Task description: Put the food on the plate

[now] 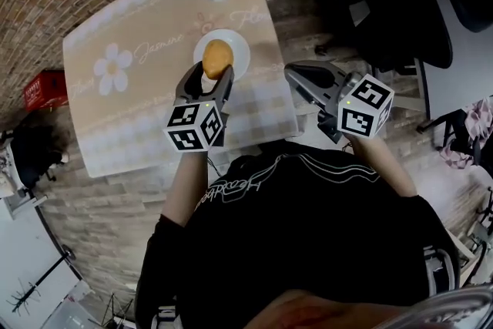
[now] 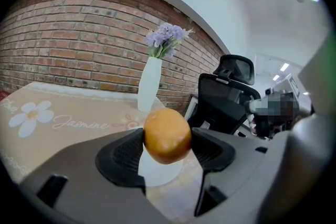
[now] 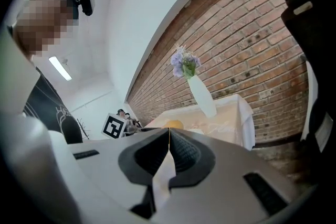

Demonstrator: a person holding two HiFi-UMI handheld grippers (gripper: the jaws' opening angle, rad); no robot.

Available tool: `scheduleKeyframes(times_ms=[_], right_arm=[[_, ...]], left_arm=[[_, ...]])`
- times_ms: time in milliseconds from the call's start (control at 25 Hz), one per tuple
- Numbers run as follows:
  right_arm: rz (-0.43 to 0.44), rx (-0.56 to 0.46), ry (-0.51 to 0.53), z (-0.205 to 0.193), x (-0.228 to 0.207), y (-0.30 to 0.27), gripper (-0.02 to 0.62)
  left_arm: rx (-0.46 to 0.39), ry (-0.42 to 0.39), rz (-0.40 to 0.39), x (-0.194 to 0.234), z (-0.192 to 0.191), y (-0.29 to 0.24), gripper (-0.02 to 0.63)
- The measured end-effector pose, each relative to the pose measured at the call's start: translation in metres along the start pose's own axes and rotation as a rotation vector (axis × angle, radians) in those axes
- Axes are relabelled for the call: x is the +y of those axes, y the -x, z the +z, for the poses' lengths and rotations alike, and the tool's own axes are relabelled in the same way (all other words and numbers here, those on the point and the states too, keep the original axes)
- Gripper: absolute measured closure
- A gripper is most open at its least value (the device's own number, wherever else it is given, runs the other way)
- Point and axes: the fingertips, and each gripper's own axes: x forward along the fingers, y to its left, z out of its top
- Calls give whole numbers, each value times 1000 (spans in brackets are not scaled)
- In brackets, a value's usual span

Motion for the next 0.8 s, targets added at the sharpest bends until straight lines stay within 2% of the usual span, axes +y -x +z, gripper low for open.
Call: scheduleKeyframes(times_ms=[560,800], right_arm=[[6,54,-53,-26,-23,-12,598],[2,71,-68,-32,-25,-13,598]], left_arm=[[50,33,17,23,-35,-38,321],[38,37,19,25,-40,-41,321]])
